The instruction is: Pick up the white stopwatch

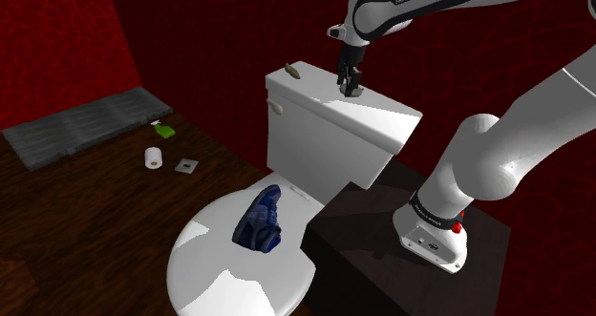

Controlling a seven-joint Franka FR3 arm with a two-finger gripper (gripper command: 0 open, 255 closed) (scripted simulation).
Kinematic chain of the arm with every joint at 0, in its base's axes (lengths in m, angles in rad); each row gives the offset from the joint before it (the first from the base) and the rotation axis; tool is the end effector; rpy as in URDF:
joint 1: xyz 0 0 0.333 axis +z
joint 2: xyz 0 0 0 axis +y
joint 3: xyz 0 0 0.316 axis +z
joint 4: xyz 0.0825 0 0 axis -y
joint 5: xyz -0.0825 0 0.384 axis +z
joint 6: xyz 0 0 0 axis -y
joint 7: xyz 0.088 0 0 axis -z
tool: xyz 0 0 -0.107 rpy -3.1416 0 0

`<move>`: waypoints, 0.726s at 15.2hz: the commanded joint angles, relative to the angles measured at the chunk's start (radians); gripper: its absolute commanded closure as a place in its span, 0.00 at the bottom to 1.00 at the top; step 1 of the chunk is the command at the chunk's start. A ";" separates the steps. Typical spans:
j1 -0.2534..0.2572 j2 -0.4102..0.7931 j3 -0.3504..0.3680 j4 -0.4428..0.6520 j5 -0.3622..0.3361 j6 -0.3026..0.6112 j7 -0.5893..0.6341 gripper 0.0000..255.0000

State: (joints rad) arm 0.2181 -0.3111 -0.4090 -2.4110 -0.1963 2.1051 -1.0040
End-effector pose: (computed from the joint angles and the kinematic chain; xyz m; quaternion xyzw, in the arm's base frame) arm 0.4361 -0.0964 0.4182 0.8929 0.4497 -0.0181 0.0156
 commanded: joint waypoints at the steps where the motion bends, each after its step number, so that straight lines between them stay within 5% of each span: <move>1: 0.000 0.001 0.000 -0.002 0.000 0.000 0.000 1.00; 11: -0.002 -0.022 0.006 0.035 -0.001 -0.058 -0.001 1.00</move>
State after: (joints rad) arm 0.2174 -0.3271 -0.4037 -2.3842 -0.1968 2.0613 -1.0042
